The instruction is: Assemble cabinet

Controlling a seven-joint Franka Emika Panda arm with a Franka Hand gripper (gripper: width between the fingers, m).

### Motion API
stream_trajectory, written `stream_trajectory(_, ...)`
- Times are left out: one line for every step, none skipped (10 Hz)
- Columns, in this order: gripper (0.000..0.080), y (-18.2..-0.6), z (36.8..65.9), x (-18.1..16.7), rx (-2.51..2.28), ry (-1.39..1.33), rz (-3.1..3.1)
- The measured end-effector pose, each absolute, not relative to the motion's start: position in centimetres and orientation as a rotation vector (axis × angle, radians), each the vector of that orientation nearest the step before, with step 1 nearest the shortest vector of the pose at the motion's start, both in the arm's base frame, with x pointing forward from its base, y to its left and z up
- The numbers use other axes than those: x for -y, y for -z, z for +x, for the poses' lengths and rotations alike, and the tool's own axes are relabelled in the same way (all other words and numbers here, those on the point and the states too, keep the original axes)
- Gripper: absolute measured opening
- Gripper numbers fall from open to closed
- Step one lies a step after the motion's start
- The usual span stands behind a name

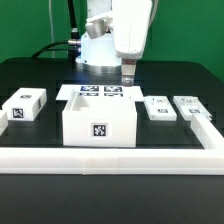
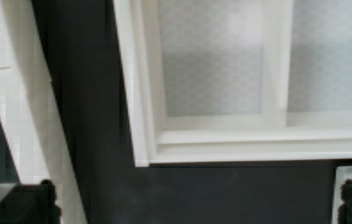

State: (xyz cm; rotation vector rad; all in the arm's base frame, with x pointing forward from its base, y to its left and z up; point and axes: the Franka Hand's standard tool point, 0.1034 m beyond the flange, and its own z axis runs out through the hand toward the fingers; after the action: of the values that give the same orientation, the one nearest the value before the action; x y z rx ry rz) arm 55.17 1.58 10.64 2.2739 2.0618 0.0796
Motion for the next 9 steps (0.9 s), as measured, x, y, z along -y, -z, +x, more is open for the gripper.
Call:
stream_trajectory(0.0798, -10.6, 55.2, -1.6, -2.062, -0.079, 2.274)
stream_trajectory(0.0798, -10.6, 55.2, -1.6, -2.062, -0.079, 2.274)
stream_trajectory(0.0798, -10.6, 55.2, -1.6, -2.062, -0.079, 2.274)
stream_trajectory(0.0798, -10.6, 55.1, -1.6, -2.062, -0.078, 2.275)
stream_trajectory(0.0798, -10.2, 54.6, -1.4, -2.075, -0.078, 2.264)
stream_trajectory(0.0798, -9.6, 53.5, -1.0, -2.08, -0.067, 2.269)
stream_trajectory(0.0798, -9.1, 52.1, -0.9, -2.082, -0.047, 2.283)
stream_trajectory(0.0798, -8.6, 51.4, -0.9, -2.08, -0.036, 2.295)
stream_trajectory(0.0798, -8.6, 51.5, -0.9, -2.079, -0.038, 2.295)
